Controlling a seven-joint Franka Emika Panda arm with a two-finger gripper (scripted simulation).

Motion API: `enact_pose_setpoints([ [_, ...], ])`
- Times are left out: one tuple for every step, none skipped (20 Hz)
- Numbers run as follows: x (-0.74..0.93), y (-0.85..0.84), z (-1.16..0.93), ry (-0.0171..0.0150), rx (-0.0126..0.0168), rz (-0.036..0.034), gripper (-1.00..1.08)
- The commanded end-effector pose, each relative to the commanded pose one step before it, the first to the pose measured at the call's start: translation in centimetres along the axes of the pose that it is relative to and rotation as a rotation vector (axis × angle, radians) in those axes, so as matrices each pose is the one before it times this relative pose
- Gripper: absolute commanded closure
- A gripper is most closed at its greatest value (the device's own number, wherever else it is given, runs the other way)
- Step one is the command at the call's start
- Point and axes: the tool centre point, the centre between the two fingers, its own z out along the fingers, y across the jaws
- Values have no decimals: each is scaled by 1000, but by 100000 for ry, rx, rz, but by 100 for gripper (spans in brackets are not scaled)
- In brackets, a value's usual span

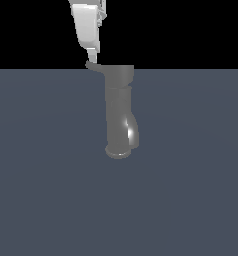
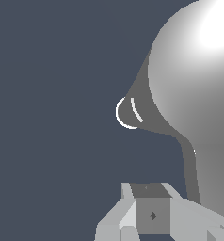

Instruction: Turn on the faucet by rotating a designated handle.

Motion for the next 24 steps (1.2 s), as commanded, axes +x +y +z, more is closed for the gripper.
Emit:
enact_pose_setpoints([
  [-209,718,-5,4,18,-13,108],
  [-81,289,0,0,0,0,108],
  [-82,290,0,0,0,0,108],
  [-82,292,0,0,0,0,108],
  [-82,293,0,0,0,0,108],
  [-83,294,0,0,0,0,108],
  [-83,295,-1,0,0,0,108],
  [-83,296,-1,0,0,0,108],
  [-84,297,-1,0,0,0,108],
  [-84,298,-1,0,0,0,108],
  [-84,299,-1,0,0,0,108],
  [-85,300,-2,0,0,0,108],
  [-49,309,-22,-42,34,43,108],
  [-86,302,-2,0,0,0,108],
  [-86,303,-3,0,0,0,108],
  [0,0,0,0,0,0,108],
  [-188,-540,30,-325,544,-442,108],
  [136,279,-14,0,0,0,108],
  [136,280,-14,0,0,0,108],
  [160,260,23,36,-66,62,108],
  [138,283,-14,0,0,0,108],
  [138,284,-14,0,0,0,108],
  [161,263,23,36,-67,61,108],
  [140,286,-14,0,0,0,108],
])
